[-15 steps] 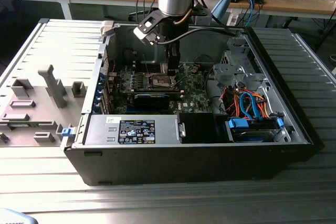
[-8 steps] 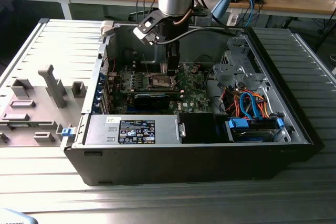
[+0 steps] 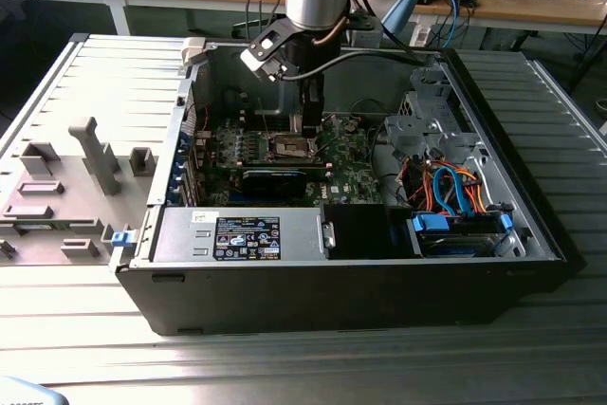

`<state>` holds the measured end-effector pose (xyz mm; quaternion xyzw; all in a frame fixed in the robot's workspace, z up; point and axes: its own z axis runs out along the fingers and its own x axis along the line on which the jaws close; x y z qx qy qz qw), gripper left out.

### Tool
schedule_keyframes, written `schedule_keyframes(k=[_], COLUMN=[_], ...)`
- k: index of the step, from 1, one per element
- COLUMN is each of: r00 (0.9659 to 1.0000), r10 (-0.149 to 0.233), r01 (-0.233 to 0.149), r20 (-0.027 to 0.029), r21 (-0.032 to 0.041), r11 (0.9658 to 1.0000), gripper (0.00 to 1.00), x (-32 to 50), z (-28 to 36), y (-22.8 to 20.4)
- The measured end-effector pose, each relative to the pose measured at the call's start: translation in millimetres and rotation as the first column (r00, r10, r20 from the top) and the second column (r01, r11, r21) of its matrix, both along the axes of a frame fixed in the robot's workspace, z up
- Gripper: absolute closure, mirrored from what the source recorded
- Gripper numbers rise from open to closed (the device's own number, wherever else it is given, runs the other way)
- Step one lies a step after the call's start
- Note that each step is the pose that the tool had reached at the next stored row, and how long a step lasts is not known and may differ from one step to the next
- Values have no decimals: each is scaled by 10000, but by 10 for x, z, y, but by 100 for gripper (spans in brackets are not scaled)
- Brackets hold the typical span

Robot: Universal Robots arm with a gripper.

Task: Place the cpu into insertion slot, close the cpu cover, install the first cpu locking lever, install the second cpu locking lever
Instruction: 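Place the cpu into insertion slot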

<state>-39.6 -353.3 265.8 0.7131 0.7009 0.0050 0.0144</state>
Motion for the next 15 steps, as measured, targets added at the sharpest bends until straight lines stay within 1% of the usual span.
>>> schedule_keyframes(k=[15], r00=[9996], r10=[-300], r01=[300], r20=[0], r21=[-6], r11=[9996], gripper=[46], x=[0], z=[-9], y=[0])
